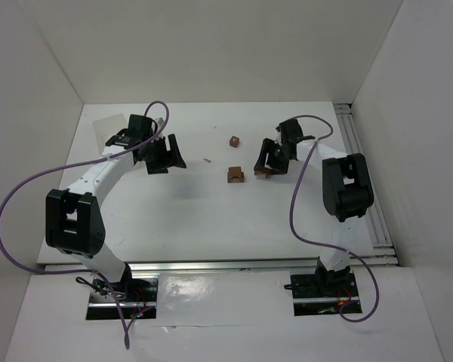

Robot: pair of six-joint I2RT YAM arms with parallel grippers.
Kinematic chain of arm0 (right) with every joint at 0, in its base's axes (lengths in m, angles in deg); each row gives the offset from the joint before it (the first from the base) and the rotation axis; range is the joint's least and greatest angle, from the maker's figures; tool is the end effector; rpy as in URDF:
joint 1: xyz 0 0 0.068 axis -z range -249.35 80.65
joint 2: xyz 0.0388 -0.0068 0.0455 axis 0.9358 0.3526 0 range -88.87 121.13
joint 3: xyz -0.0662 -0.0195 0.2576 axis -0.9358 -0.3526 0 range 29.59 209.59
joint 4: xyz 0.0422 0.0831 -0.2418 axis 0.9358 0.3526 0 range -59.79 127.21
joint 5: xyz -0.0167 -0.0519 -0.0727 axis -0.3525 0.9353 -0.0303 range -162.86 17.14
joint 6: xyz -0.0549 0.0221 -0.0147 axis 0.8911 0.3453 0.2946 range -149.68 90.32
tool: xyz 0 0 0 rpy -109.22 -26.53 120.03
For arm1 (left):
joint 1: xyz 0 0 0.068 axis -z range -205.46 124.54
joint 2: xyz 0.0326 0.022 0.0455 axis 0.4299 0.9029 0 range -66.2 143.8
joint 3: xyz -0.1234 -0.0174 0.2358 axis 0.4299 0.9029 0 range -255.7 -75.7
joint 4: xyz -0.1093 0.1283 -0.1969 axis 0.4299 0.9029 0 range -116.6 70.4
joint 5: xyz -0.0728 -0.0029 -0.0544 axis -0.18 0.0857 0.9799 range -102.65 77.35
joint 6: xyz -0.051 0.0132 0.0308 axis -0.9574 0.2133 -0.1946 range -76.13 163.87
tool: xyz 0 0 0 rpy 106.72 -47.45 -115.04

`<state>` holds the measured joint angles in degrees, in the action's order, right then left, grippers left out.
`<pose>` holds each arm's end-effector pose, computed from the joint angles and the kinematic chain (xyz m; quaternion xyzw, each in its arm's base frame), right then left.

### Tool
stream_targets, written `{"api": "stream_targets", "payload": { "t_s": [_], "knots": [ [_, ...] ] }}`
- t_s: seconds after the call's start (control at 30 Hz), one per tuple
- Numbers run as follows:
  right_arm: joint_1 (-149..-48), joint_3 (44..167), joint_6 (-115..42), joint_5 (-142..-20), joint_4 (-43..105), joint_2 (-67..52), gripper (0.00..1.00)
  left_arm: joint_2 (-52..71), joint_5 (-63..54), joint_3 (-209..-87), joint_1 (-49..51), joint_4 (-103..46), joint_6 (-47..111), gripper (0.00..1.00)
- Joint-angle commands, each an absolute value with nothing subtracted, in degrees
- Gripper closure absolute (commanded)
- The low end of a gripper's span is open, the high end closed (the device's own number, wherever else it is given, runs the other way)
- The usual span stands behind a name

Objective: Build the wood block tower

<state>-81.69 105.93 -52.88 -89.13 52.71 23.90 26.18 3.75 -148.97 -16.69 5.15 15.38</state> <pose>0.3990 0.1003 0.1544 0.0525 0.9531 0.2107 0.2107 0.3478 -0.0667 0.2569 -0.1126 0.9270 -0.2332 0.2712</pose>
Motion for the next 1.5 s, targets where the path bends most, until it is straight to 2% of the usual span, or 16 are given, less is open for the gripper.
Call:
{"api": "stream_targets", "payload": {
  "t_s": [0.0,0.13,0.27,0.4,0.67,0.73,0.87,1.03,1.2,1.4,1.47],
  "knots": [
    [-80.78,104.48,-54.03,-94.65,47.43,18.97,0.49,25.2,4.66,-150.05,-16.94,4.52,16.45,0.18],
    [-80.78,104.48,-54.03,-90.19,50.23,18.18,0.48,25.2,4.66,-149.53,-16.94,3.99,16.45,0.18],
    [-82.35,105.17,-53.5,-73.72,54.63,19.4,0.48,25.2,5.19,-149.53,-16.94,3.99,16.45,0.18],
    [-84.12,107.03,-53.5,-66.81,58.15,20.89,0.48,25.2,5.19,-149.53,-16.94,3.99,16.45,0.18],
    [-86.31,109.48,-53.5,-64.16,59.21,23.19,0.36,24.68,5.19,-149.0,-16.94,3.99,16.45,0.18],
    [-86.31,110.01,-53.5,-63.63,59.73,23.19,0.28,24.68,5.19,-149.0,-16.94,3.99,16.45,0.18],
    [-86.93,112.38,-53.5,-62.58,60.79,21.7,0.21,24.68,5.19,-149.0,-16.94,3.99,16.45,0.18],
    [-88.6,116.16,-53.5,-61.35,62.54,19.5,0.19,24.68,5.19,-149.0,-16.94,3.99,15.93,0.18],
    [-94.38,118.62,-52.97,-63.02,62.02,18.18,0.19,24.68,5.19,-149.0,-16.94,3.99,15.92,0.18],
    [-98.09,118.55,-52.97,-65.03,61.85,19.23,0.07,24.68,5.19,-149.0,-16.41,3.99,15.92,0.18],
    [-99.75,118.54,-52.97,-65.04,61.32,19.23,0.06,24.68,5.19,-149.0,-16.41,3.99,15.92,0.18]
  ]
}}
